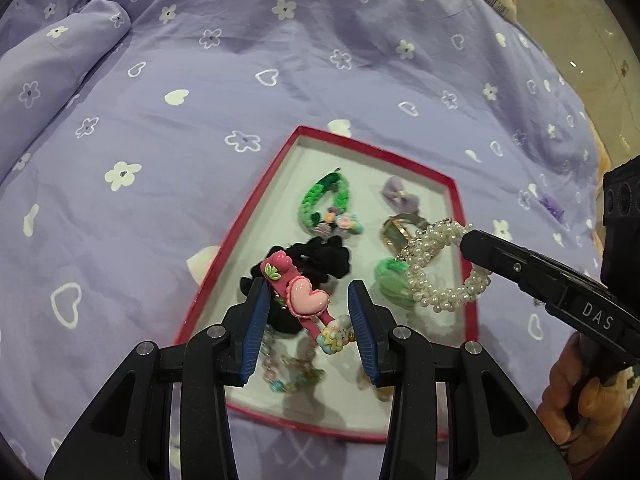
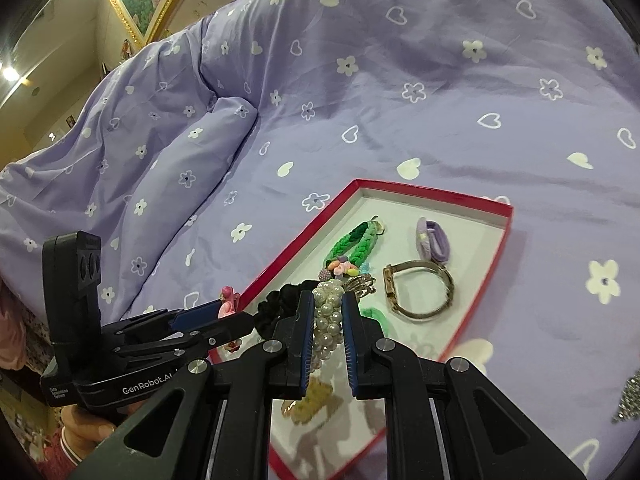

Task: Organize jewelry
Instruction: 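Carry heart clip and pearl bracelet into the tray and open both tools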

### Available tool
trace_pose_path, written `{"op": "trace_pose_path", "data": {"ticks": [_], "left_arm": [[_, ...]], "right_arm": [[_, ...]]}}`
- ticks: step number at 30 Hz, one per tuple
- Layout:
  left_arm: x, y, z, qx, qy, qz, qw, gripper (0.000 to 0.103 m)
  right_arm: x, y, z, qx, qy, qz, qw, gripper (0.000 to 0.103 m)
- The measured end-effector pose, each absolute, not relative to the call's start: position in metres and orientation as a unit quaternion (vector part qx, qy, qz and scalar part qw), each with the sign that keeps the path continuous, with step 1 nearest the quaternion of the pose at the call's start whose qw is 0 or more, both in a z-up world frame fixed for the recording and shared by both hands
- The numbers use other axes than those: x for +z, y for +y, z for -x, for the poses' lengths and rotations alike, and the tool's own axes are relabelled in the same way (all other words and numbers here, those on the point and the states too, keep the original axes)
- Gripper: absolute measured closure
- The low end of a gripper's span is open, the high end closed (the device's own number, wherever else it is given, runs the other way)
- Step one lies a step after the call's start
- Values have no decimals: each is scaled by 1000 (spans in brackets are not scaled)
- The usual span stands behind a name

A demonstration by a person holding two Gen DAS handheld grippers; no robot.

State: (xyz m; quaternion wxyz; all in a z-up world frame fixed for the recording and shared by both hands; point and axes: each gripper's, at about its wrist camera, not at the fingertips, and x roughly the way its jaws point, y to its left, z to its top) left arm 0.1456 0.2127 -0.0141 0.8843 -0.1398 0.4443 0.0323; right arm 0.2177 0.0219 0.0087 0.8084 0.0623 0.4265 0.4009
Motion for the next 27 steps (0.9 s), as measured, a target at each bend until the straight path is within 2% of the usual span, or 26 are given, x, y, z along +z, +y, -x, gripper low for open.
{"op": "trace_pose_path", "data": {"ticks": [13, 27], "left_arm": [[-49, 209, -159, 39, 478, 120, 869, 64], [-55, 210, -163, 42, 486, 117, 865, 63]], "right_arm": [[-36, 19, -225, 374, 482, -46, 791, 90], [-35, 29, -223, 366, 494, -1, 789, 85]]}}
